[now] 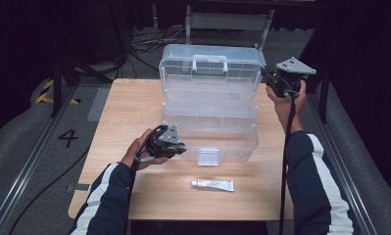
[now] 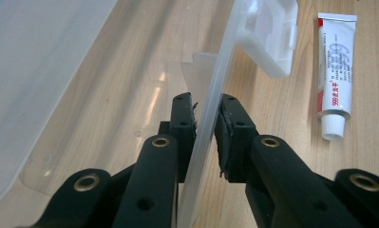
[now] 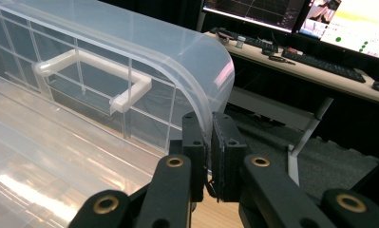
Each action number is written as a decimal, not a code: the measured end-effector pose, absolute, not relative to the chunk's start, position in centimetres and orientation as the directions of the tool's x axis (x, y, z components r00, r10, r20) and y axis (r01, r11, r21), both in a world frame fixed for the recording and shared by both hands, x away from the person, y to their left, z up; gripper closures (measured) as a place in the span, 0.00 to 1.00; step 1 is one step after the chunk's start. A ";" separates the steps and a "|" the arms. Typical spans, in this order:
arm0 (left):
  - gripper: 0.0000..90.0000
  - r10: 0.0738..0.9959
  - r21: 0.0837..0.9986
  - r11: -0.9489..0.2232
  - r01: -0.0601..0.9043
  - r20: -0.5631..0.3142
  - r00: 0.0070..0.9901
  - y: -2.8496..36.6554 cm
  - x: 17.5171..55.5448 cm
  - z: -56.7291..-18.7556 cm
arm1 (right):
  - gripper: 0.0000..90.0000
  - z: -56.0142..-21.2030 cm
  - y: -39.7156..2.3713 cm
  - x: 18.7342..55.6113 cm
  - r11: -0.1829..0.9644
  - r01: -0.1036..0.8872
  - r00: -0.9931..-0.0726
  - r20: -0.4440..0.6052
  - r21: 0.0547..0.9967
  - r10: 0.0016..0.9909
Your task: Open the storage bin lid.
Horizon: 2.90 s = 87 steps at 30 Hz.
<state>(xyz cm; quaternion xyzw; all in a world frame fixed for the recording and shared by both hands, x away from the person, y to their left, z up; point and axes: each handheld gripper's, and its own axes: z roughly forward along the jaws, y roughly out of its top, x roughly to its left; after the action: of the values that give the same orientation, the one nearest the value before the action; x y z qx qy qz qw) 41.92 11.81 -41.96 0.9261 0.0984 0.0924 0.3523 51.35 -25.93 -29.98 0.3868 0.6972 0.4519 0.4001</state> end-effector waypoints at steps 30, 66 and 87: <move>0.88 0.250 0.676 -0.728 0.114 0.107 0.962 11.7 41.7 -42.1 | 0.95 -29.3 -26.0 56.8 0.267 0.292 -0.404 -0.135 0.918 0.905; 0.88 0.249 0.685 -0.720 0.112 0.104 0.963 11.9 41.3 -42.2 | 0.93 -30.7 -25.2 62.2 0.274 0.385 -0.390 -0.113 0.881 0.914; 0.88 0.260 0.691 -0.712 0.124 0.096 0.961 11.9 41.1 -42.2 | 0.92 -32.3 -25.3 65.6 0.287 0.461 -0.415 -0.082 0.839 0.906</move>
<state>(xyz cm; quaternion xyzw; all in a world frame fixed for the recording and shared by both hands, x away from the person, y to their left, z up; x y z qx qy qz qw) 41.09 11.92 -42.23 0.9205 0.1042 0.0934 0.3649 65.63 -25.32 -32.26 0.4570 0.7482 0.3842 0.2895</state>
